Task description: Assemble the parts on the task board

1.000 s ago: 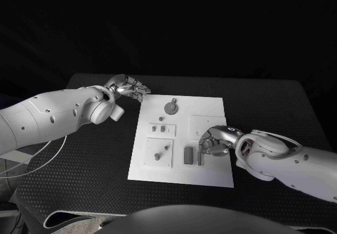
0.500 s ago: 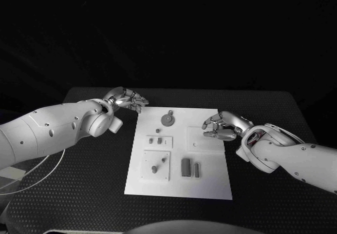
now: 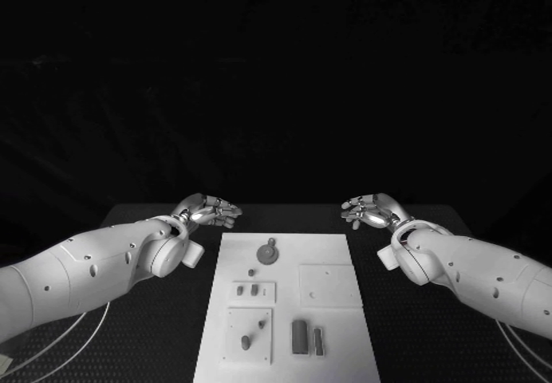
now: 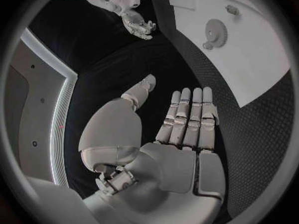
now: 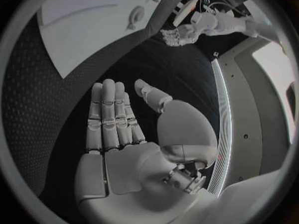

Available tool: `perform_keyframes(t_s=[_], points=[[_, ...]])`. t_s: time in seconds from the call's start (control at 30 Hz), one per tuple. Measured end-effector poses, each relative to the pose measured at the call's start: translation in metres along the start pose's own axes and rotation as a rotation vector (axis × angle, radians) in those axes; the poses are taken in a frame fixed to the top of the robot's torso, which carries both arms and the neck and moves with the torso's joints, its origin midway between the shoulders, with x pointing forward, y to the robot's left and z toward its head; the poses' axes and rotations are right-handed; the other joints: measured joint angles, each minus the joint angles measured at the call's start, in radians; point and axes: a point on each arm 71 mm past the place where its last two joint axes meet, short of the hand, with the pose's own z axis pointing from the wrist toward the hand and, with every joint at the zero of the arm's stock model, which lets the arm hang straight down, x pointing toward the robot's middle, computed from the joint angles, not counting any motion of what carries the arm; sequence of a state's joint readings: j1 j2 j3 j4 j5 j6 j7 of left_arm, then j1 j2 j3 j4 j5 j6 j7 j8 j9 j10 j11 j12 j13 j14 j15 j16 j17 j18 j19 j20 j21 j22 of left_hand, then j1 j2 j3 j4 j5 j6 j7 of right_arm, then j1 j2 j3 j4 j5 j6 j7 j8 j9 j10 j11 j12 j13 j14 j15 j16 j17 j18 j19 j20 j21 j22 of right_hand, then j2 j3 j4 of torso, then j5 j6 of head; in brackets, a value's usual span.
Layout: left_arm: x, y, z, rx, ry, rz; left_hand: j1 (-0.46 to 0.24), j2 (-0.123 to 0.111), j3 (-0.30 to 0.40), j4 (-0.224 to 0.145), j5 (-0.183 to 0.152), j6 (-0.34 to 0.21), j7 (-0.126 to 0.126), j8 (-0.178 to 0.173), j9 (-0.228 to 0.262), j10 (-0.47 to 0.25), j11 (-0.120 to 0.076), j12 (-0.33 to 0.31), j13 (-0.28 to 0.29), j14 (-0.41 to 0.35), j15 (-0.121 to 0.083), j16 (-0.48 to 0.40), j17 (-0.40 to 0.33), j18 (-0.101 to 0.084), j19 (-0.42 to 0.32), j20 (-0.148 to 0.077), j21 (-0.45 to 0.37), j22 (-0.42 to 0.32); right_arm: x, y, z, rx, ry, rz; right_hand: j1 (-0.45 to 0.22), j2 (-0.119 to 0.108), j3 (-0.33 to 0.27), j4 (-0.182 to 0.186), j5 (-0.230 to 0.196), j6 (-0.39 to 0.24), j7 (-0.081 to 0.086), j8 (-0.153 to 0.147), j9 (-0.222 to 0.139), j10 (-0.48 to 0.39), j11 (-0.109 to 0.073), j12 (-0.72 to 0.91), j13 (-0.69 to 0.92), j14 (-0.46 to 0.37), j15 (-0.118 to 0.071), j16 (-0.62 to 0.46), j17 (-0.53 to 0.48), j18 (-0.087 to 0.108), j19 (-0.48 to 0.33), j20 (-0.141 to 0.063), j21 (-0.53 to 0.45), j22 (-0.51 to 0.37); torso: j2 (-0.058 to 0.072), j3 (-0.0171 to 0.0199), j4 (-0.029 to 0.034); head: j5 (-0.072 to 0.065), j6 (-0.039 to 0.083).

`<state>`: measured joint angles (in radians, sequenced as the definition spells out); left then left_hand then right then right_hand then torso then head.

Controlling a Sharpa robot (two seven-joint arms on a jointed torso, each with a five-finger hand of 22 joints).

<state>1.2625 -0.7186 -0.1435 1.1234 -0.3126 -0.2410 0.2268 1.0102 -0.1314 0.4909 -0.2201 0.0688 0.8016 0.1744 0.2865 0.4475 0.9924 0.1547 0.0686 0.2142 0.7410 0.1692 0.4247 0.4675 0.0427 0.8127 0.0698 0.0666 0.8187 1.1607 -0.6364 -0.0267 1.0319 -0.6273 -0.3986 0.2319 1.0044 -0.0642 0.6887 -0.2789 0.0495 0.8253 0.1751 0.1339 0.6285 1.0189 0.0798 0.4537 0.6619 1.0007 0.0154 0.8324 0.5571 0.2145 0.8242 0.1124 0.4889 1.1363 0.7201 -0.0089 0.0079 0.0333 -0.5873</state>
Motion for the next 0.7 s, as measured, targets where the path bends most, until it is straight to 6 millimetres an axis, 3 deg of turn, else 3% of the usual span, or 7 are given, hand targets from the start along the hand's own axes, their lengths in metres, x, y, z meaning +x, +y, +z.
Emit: perform_keyframes(t_s=[0.2,0.27,0.37,0.43,0.5,0.6,0.7], points=[[-0.008,-0.001,0.006,0.01,-0.027,-0.017,-0.057,-0.015,-0.038,-0.004,-0.004,-0.044,-0.022,-0.016,0.0,-0.073,-0.011,0.0,-0.052,-0.046,0.008,-0.054,-0.029,0.001,-0.04,0.007,0.0,-0.058,-0.005,-0.015,0.016,0.044,-0.02,0.16,-0.083,0.017,-0.101,-0.002,0.0,-0.015,0.005,0.006,-0.005,-0.053,0.064,-0.185,-0.179,-0.17,0.107,-0.23,-0.082,-0.068,-0.2,0.044,-0.121,-0.034,-0.022,0.0032,-0.0064,0.004,0.064],[-0.011,-0.003,0.008,0.015,-0.031,-0.022,-0.122,-0.047,-0.049,0.034,-0.004,-0.076,-0.031,-0.027,-0.002,-0.114,-0.018,0.0,-0.074,-0.059,0.016,-0.07,-0.038,0.0,-0.053,0.017,0.0,-0.081,-0.004,-0.019,0.017,0.048,-0.008,0.207,-0.139,0.019,-0.146,0.011,0.0,-0.035,0.006,0.006,-0.01,-0.101,0.079,-0.238,-0.224,-0.266,0.149,-0.309,-0.116,-0.085,-0.272,0.057,-0.165,-0.048,-0.029,0.0041,-0.0084,0.006,0.08],[-0.015,-0.005,0.014,0.021,-0.054,-0.034,-0.175,-0.079,-0.027,0.097,-0.004,-0.115,-0.036,-0.032,0.002,-0.149,-0.023,0.0,-0.098,-0.092,0.019,-0.092,-0.048,0.002,-0.087,0.023,0.0,-0.11,0.002,-0.014,0.021,0.032,0.015,0.276,-0.217,0.029,-0.2,0.036,0.0,-0.066,0.003,-0.005,-0.019,-0.155,0.091,-0.301,-0.281,-0.359,0.174,-0.385,-0.155,-0.1,-0.35,0.069,-0.214,-0.061,-0.038,0.0055,-0.0125,0.012,0.101],[-0.014,-0.005,0.018,0.021,-0.068,-0.053,-0.243,-0.026,-0.056,0.138,-0.004,-0.186,-0.029,-0.058,0.001,-0.215,-0.018,0.0,-0.123,-0.134,0.023,-0.113,-0.055,-0.016,-0.129,0.026,0.0,-0.132,0.006,-0.007,0.026,0.01,0.024,0.322,-0.251,0.037,-0.218,0.056,0.0,-0.085,0.001,-0.013,-0.025,-0.184,0.096,-0.325,-0.299,-0.386,0.18,-0.406,-0.164,-0.108,-0.372,0.075,-0.227,-0.064,-0.043,0.007,-0.0153,0.016,0.112],[-0.011,-0.007,0.024,0.025,-0.082,-0.079,-0.294,0.025,-0.104,0.154,-0.004,-0.231,-0.04,-0.064,0.006,-0.279,-0.02,0.0,-0.143,-0.18,0.03,-0.136,-0.061,-0.028,-0.181,0.034,0.0,-0.155,0.01,-0.002,0.028,-0.007,0.039,0.345,-0.362,0.062,-0.263,0.124,0.0,-0.178,0.0,-0.047,-0.045,-0.276,0.108,-0.364,-0.334,-0.458,0.2,-0.45,-0.185,-0.142,-0.436,0.085,-0.259,-0.07,-0.046,0.0086,-0.0173,0.019,0.12],[-0.009,-0.009,0.029,0.035,-0.095,-0.105,-0.312,0.043,-0.148,0.161,-0.012,-0.268,-0.064,-0.07,0.012,-0.334,-0.037,0.0,-0.147,-0.225,0.029,-0.154,-0.065,-0.028,-0.233,0.048,0.0,-0.173,0.01,-0.004,0.027,-0.015,0.045,0.36,-0.45,0.107,-0.318,0.19,0.005,-0.268,-0.016,-0.062,-0.061,-0.353,0.109,-0.386,-0.387,-0.535,0.211,-0.494,-0.204,-0.171,-0.555,0.09,-0.303,-0.119,-0.052,0.0105,-0.0184,0.021,0.13],[-0.014,-0.008,0.028,0.042,-0.11,-0.118,-0.316,0.048,-0.174,0.169,-0.014,-0.282,-0.079,-0.07,0.016,-0.344,-0.044,0.0,-0.147,-0.237,0.025,-0.154,-0.065,-0.028,-0.249,0.056,0.0,-0.179,0.011,-0.003,0.026,-0.023,0.051,0.372,-0.455,0.113,-0.349,0.223,0.007,-0.28,-0.009,-0.046,-0.066,-0.377,0.108,-0.386,-0.433,-0.562,0.211,-0.505,-0.212,-0.186,-0.621,0.09,-0.315,-0.168,-0.056,0.0129,-0.0179,0.026,0.135]])
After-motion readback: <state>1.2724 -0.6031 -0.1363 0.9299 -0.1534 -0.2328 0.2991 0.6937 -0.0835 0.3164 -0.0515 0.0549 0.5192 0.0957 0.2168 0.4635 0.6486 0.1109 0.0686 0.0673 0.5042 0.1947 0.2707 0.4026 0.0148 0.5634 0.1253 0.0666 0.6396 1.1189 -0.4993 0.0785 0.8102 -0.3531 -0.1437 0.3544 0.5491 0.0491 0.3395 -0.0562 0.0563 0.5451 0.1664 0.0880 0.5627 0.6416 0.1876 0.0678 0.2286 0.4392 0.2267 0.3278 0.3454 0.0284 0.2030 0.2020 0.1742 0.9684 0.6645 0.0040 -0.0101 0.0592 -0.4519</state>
